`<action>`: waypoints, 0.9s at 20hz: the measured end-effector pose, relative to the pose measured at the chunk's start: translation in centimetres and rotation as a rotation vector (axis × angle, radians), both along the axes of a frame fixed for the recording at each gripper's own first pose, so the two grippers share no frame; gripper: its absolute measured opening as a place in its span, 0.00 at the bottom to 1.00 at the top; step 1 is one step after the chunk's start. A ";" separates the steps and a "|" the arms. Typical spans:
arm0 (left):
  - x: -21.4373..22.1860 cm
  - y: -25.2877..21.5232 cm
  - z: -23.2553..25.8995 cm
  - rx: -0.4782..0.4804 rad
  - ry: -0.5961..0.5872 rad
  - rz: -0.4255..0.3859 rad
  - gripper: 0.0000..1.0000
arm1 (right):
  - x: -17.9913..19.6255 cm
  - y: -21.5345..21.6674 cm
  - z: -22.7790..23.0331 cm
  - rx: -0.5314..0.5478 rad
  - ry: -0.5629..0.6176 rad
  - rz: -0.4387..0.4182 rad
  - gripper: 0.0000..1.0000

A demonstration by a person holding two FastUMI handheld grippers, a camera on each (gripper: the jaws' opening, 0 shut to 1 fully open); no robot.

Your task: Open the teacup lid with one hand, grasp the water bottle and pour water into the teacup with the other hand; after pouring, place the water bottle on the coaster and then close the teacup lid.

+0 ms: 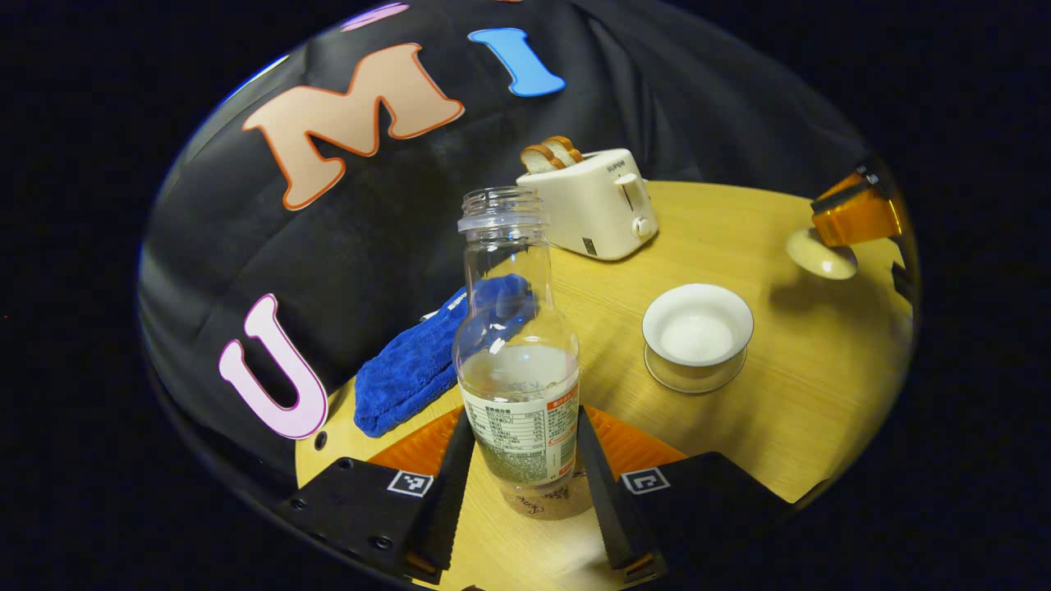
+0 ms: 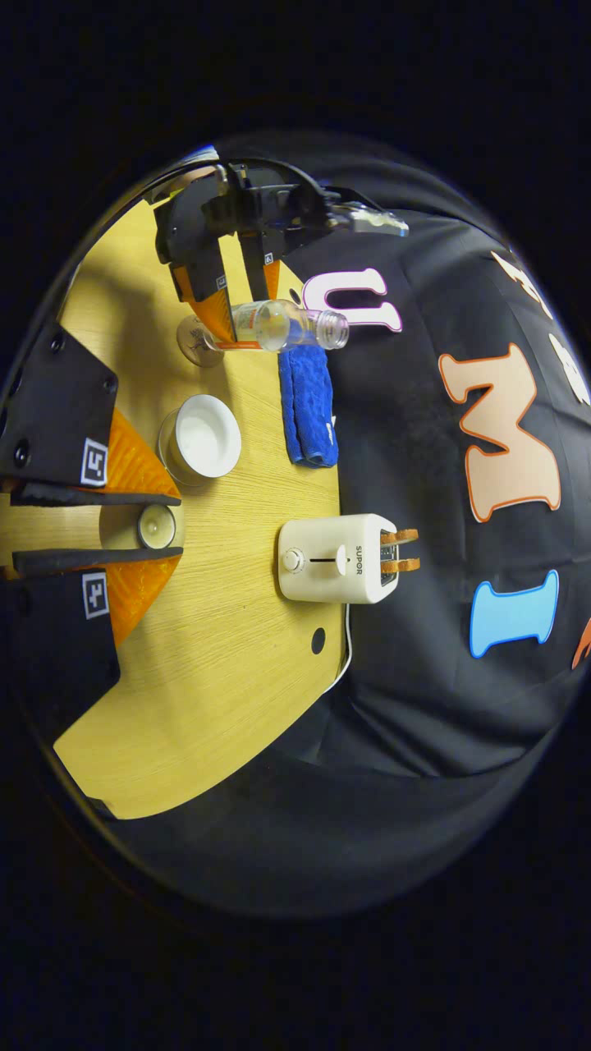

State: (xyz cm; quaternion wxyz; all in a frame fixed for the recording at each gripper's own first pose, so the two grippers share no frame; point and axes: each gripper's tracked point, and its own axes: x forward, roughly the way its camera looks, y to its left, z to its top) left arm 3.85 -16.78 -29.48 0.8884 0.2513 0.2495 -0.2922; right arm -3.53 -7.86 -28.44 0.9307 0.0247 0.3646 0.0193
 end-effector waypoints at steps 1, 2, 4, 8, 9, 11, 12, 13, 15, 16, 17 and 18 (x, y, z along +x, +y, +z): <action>0.2 0.1 0.5 -0.043 -0.015 0.021 0.68 | -0.1 0.1 0.2 -0.012 0.001 0.009 0.24; 0.3 0.0 0.6 -0.081 -0.017 0.038 0.66 | -0.1 0.4 0.3 -0.019 0.003 0.018 0.24; 0.6 -0.1 0.8 -0.168 -0.025 0.077 0.67 | -0.3 0.7 0.5 -0.036 0.008 0.034 0.24; 1.0 1.8 0.1 -0.260 -0.010 0.168 0.68 | -0.5 1.9 0.9 -0.069 0.017 0.075 0.24; 0.8 2.2 0.1 -0.274 -0.010 0.181 0.67 | -0.6 2.2 1.0 -0.075 0.017 0.085 0.24; 0.7 2.8 -0.4 -0.299 0.000 0.194 0.68 | -0.7 3.0 1.0 -0.090 0.021 0.109 0.24; 0.5 3.0 -0.4 -0.314 0.003 0.208 0.68 | -0.7 3.4 1.1 -0.095 0.021 0.122 0.24; 0.5 2.8 -0.3 -0.345 0.009 0.213 0.68 | -0.8 3.8 1.2 -0.098 0.018 0.134 0.21; 0.3 2.5 -0.4 -0.385 0.018 0.230 0.69 | -0.8 4.2 1.4 -0.102 0.016 0.146 0.21; 0.2 2.7 -0.6 -0.391 0.021 0.237 0.69 | -0.7 4.2 1.5 -0.102 0.018 0.140 0.24; 0.1 2.8 -0.8 -0.392 0.027 0.245 0.70 | -0.7 4.5 1.6 -0.092 0.018 0.135 0.24; 0.0 3.0 -1.0 -0.389 0.029 0.251 0.70 | -0.6 4.7 1.8 -0.085 0.015 0.132 0.21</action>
